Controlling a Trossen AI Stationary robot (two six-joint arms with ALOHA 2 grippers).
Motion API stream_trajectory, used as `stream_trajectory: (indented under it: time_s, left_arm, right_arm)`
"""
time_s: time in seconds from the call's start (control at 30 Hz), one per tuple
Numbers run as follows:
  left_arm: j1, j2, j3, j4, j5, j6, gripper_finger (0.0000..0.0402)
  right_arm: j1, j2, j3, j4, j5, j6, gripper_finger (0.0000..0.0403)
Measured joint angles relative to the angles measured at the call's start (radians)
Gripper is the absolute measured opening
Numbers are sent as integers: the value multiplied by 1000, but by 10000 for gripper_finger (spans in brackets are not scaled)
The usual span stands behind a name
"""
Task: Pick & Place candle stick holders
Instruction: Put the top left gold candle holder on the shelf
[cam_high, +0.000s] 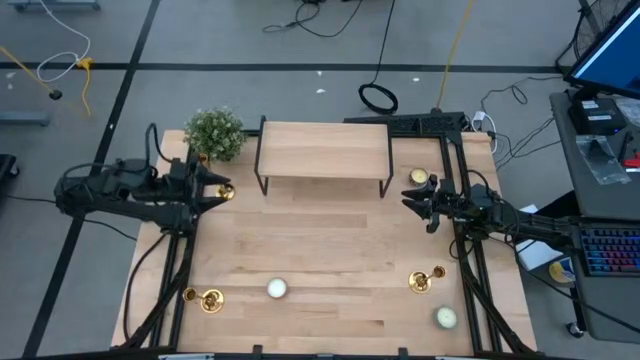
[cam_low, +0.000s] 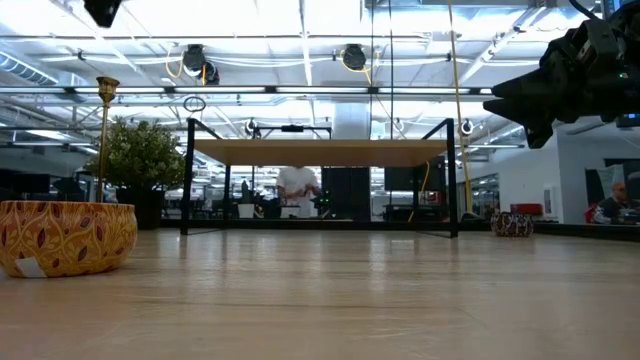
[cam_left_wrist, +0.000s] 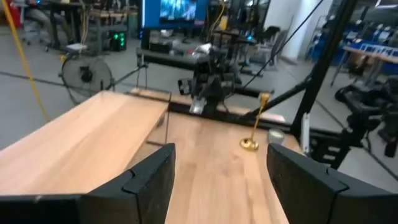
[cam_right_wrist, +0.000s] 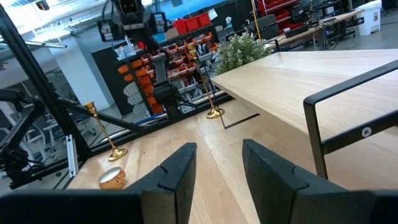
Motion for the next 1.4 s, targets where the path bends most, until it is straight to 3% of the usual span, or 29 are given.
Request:
stream_trajectory:
  time_s: [0.3, 0.57, 0.77, 1.1, 1.4]
  left_arm:
    - [0, 51, 9, 224, 8, -2, 253]
    - [0, 47, 9, 250, 10, -19, 253]
    - [0, 47, 9, 233, -82, -156, 253]
    - [0, 40, 93, 19, -373, -180, 253]
    - [0, 60, 197, -310, -414, -282, 253]
  right_arm:
    - [0, 0, 0, 0, 0, 0, 126]
    - [0, 0, 0, 0, 0, 0, 126]
    - [0, 0, 0, 0, 0, 0, 126]
    - [0, 0, 0, 0, 0, 0, 126]
    - [0, 0, 0, 0, 0, 0, 126]
